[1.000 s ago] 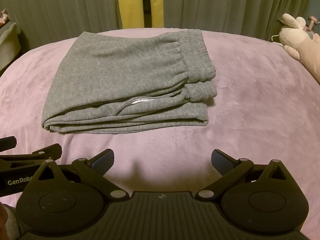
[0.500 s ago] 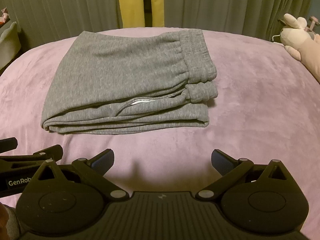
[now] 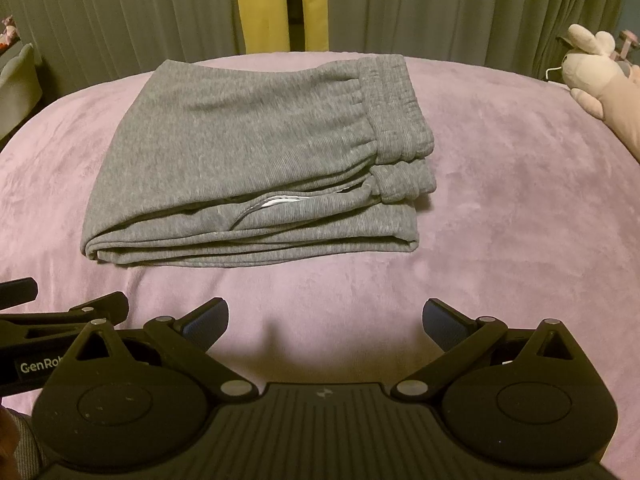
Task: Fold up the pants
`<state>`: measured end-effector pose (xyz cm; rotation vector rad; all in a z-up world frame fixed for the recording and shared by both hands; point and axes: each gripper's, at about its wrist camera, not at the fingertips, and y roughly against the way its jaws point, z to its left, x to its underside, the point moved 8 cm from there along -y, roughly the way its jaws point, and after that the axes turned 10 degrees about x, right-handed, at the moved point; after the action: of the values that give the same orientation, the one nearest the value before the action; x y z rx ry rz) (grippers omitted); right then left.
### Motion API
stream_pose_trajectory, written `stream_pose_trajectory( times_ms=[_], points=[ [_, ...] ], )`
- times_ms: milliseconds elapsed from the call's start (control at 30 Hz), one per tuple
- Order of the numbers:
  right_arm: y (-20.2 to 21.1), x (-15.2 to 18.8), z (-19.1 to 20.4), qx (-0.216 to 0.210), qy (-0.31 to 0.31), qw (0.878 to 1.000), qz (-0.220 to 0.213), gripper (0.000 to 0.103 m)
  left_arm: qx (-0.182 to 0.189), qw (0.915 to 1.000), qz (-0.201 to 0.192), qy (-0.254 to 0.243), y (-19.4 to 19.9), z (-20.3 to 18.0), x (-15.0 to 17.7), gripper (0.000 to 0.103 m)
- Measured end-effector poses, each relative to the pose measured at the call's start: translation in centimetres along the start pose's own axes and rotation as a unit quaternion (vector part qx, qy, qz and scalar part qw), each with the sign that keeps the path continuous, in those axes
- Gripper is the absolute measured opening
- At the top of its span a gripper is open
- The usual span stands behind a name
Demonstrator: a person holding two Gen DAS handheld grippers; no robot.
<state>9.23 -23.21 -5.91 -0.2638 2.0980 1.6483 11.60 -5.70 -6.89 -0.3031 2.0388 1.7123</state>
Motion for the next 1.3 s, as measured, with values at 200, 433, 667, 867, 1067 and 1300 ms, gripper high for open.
stream_pose_trajectory(
  times_ms=[200, 433, 667, 867, 1067, 1300],
  points=[
    [-0.15, 0.16, 0.06, -0.001, 0.002, 1.0, 0.003, 0.103, 0.0, 1.0, 0.002, 0.006, -0.15, 0.07, 0.2, 0.102],
    [-0.16, 0.22, 0.18, 0.0, 0.003, 1.0, 0.002, 0.103, -0.002, 1.0, 0.001, 0.008, -0.19, 0.15, 0.21, 0.102],
    [-0.19, 0.22, 0.08, 0.001, 0.002, 1.0, 0.003, 0.103, -0.002, 1.0, 0.001, 0.005, -0.22, 0.11, 0.14, 0.102],
    [-0.17, 0.24, 0.01, 0.001, 0.002, 1.0, 0.003, 0.103, -0.003, 1.0, -0.003, 0.002, -0.07, -0.01, 0.11, 0.102],
    [-0.1, 0.18, -0.04, 0.003, 0.004, 1.0, 0.002, 0.103, -0.001, 1.0, 0.0, 0.002, -0.2, -0.01, 0.11, 0.102],
    [-0.02, 0.13, -0.03, 0.004, 0.005, 1.0, 0.0, 0.103, -0.003, 1.0, 0.0, -0.001, -0.14, -0.12, 0.11, 0.102]
  ],
)
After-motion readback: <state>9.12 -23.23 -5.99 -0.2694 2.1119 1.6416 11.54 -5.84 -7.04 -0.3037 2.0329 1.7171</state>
